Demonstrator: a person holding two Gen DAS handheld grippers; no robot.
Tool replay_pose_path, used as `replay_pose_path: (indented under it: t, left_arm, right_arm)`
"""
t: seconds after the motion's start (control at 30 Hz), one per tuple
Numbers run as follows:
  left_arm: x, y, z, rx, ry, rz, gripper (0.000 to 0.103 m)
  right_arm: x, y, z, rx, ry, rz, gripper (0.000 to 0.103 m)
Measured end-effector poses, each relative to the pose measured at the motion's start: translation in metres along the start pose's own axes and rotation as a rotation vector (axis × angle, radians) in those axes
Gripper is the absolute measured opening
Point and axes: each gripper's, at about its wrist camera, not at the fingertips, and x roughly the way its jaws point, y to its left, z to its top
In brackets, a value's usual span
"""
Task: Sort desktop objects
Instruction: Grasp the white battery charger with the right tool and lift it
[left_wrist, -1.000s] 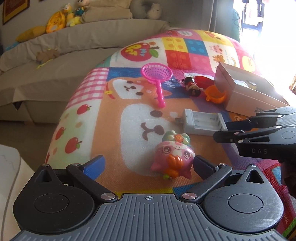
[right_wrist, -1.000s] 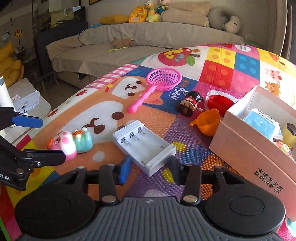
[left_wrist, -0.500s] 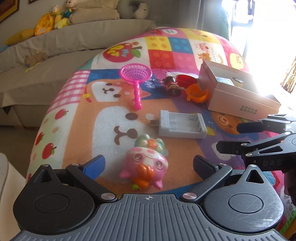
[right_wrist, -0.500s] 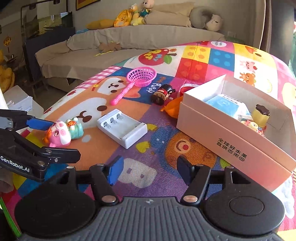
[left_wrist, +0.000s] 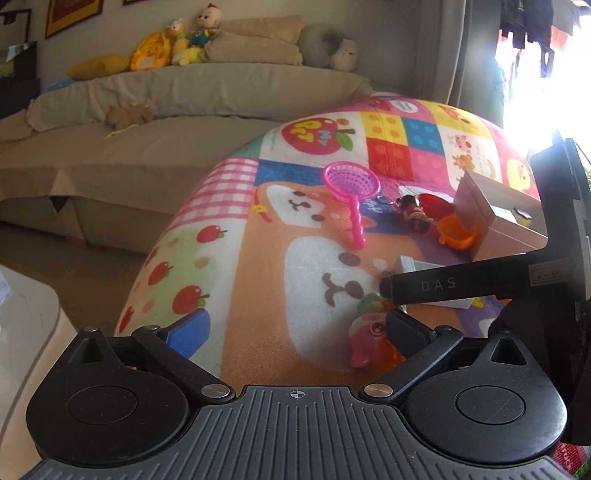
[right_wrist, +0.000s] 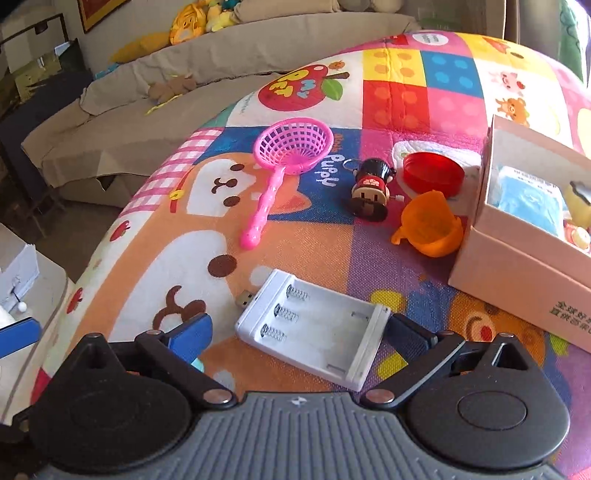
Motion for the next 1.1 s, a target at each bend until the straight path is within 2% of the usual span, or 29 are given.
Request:
replay_pose_path:
  t: [0.1,0.27,0.5,0.63,0.77,0.9,0.97,1.1]
  left_arm:
    - [-0.002,0.006,-0.001,-0.015,-0.001,0.001,0.103]
    - [0.003,0.006,-0.002,-0.031,0.018,-0.021,0.103]
    - [0.008,-0.015,-0.007,0.032,0.062,-0.087,0.103]
    - [0.018,-0.037,-0.016,0.072,0.128,-0.146,0.103]
    - [0.023,-0.064,-0.019,0.139,0.146,-0.185,0.103]
    - [0.033,-0.09,-0.017,0.187,0.161,-0.22,0.103]
    - [0.039,-0.107,-0.015,0.224,0.163,-0.235,0.103]
    - [0.047,-0.131,-0.013,0.271,0.172,-0.283,0.103]
  right_arm:
    - [-0.004,0.0,-0.004,-0.055,-0.013,-0.023,0.09]
    - [-0.021,-0.018,-0.018,-0.092,-0.017,-0.009,0.089]
    - [-0.056,-0.067,-0.046,-0.017,-0.041,-0.043,0.089]
    - [-0.076,-0.099,-0.067,0.026,-0.081,-0.139,0.089]
    - [-0.089,-0.13,-0.088,0.093,-0.08,-0.21,0.089]
    - [-0.099,-0.152,-0.1,0.194,-0.111,-0.238,0.089]
    - [-0.101,-0.157,-0.103,0.226,-0.124,-0.225,0.09]
    - [-0.1,-0.157,-0.104,0.224,-0.124,-0.201,0.1]
